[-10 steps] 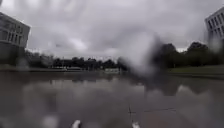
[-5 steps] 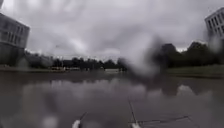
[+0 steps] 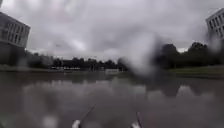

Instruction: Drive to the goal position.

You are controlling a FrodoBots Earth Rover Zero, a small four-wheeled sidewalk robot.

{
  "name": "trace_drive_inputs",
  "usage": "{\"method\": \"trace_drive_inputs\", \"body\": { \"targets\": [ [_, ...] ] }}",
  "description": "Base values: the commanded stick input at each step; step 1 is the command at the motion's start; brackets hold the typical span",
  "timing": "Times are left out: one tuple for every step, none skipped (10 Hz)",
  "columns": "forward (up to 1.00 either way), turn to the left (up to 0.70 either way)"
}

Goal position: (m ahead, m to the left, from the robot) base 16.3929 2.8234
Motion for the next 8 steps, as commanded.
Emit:
{"method": "trace_drive_inputs", "body": {
  "targets": [
    [0.7,0.0],
    [0.7,0.0],
    [0.7,0.0],
    [0.7,0.0],
    [0.7,0.0],
    [0.7,0.0],
    [0.7,0.0],
    [0.7,0.0]
  ]
}}
